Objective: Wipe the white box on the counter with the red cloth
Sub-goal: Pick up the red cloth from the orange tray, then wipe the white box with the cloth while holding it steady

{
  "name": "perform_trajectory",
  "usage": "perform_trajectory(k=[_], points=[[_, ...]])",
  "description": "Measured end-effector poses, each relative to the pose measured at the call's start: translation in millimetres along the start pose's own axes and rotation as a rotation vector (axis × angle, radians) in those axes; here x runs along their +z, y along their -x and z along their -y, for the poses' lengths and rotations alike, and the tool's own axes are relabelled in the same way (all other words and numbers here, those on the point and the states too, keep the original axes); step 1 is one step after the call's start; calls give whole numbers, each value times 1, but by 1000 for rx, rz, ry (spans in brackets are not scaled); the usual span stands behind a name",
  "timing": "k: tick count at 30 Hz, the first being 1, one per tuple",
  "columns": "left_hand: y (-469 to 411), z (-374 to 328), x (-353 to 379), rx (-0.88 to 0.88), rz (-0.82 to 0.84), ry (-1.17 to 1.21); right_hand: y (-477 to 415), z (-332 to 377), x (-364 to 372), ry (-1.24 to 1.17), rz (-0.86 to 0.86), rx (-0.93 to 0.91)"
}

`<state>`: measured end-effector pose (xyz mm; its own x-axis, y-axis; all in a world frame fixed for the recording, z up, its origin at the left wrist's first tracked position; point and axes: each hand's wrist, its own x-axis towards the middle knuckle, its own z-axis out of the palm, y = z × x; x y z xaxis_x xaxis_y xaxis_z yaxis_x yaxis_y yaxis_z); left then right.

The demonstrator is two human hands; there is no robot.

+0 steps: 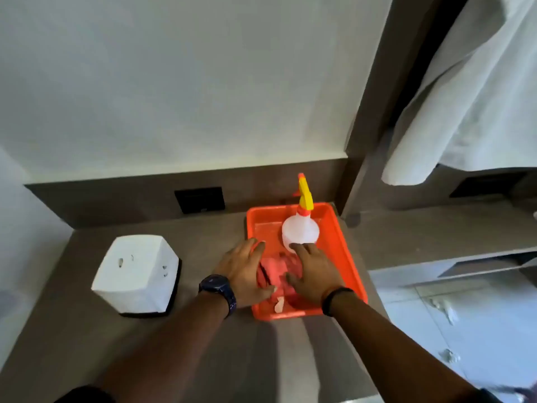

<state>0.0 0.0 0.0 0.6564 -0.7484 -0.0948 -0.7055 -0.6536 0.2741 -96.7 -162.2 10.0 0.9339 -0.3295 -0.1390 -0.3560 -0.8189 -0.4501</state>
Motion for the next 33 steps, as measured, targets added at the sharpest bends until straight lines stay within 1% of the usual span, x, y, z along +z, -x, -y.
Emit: perform_trajectory(k=[1,4,6,9,11,15,17,19,20,22,24,25,26,28,29,31,33], points=[[-1,2,7,-5,35,-30,-4,-1,10,42,69,-1],[-4,11,26,-7,48,-74,-15,-5,30,100,166,-6],[-4,14,37,-10,77,-51,-25,-6,42,142,199,-25],[-2,16,43,-7,62,-7,-36,-6,55,209,255,-15],[-2,18,46,-5,41,22,-40,-4,61,222,237,8],[-3,19,48,-5,38,70,-43,2,69,187,128,56],[-3,22,41,-5,69,74,-43,2,70,99,83,90],[-2,30,25,-7,65,84,-43,5,66,-72,-8,134],[-2,38,14,-10,34,88,-44,9,63,-178,-78,151],[-1,60,-13,-1,-85,59,-45,27,54,-395,-259,143],[3,91,-45,22,-215,51,-47,59,45,-592,-429,52],[7,107,-62,28,-251,50,-48,78,43,-700,-463,13],[12,124,-79,32,-268,36,-48,98,43,-811,-457,-4],[25,152,-108,17,-218,-8,-49,131,51,-966,-374,18],[32,165,-117,7,-151,-33,-50,145,58,-1012,-316,35],[45,190,-121,-27,37,-81,-52,167,79,-1057,-208,76],[52,207,-110,-61,203,-126,-55,180,102,-1073,-150,134]])
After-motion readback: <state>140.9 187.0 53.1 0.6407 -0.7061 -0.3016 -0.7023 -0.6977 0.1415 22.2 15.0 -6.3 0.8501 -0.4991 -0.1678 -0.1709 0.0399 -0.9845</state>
